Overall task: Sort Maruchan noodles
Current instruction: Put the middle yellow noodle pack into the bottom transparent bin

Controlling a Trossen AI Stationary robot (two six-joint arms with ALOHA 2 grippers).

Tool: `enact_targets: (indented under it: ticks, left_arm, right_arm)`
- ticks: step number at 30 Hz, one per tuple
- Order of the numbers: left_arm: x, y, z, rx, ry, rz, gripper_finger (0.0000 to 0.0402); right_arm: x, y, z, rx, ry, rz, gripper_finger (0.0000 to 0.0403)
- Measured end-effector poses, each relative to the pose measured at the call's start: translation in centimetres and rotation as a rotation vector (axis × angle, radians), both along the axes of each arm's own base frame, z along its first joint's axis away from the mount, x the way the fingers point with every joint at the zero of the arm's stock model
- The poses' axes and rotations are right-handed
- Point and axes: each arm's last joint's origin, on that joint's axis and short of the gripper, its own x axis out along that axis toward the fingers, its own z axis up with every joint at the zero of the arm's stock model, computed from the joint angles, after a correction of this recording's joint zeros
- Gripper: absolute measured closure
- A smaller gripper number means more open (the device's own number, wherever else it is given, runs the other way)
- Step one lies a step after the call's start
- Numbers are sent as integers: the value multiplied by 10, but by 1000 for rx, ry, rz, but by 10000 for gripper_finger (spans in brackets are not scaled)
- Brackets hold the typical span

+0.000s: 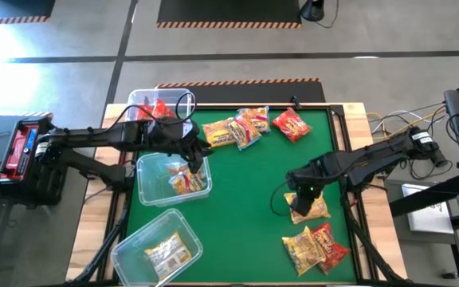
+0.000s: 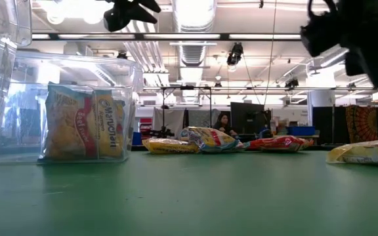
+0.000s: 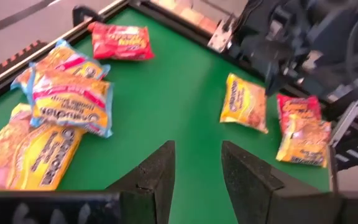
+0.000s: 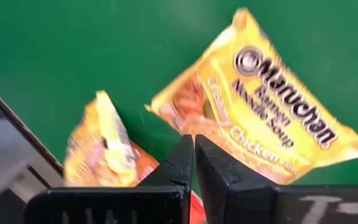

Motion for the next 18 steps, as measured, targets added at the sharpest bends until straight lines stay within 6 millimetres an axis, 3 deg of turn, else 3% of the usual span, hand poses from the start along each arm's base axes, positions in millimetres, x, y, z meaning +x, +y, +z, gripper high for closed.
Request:
enact_targets:
  ticks: [5, 18]
  left_arm:
    - [5, -2, 3, -5, -49, -31, 289]
    - [14, -3, 6, -16, -123, -49, 289]
  right_arm:
    - [-9, 11, -13, -13, 53, 30, 394]
    - [-27, 9, -45, -50, 161, 43, 394]
